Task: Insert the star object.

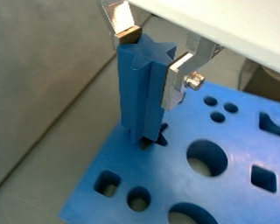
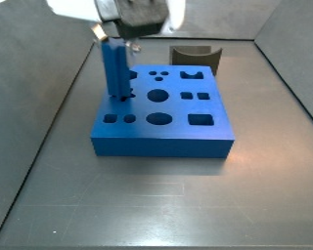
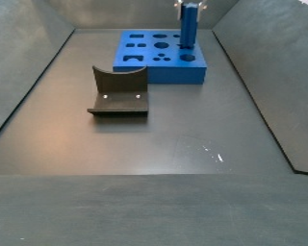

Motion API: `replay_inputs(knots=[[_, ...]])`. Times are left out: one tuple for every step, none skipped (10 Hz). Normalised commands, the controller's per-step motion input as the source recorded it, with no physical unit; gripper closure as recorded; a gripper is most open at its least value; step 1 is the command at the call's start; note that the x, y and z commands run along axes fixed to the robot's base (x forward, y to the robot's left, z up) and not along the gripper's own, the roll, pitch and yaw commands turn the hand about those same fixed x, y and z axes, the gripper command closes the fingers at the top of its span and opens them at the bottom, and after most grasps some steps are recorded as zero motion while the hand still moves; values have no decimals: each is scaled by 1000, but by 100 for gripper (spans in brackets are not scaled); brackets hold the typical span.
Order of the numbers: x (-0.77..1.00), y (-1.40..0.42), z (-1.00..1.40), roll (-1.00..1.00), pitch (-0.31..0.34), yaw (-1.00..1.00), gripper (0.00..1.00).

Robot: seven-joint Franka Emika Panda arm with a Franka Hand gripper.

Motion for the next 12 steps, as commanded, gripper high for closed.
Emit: replay_inputs(knots=[[303,151,-431,43,13,-63,100],[0,209,-414,114,-29,23,100],[0,46,-674,100,-119,0,100],[0,-3,-783,0,-230,-37,100],[0,-46,-760,0,-250,-46,100],[9,-69,-717,11,-264,-89,100],[0,-46,-771,57,-236,-17,100],[0,-34,-851,113,-190,0,100],[0,-20,-851,163,-149,0,100],[0,-109,-663,100,-281,131,100],[29,29,-563,-66,-260,0,100],[0,-29,0,39,0,0,100]])
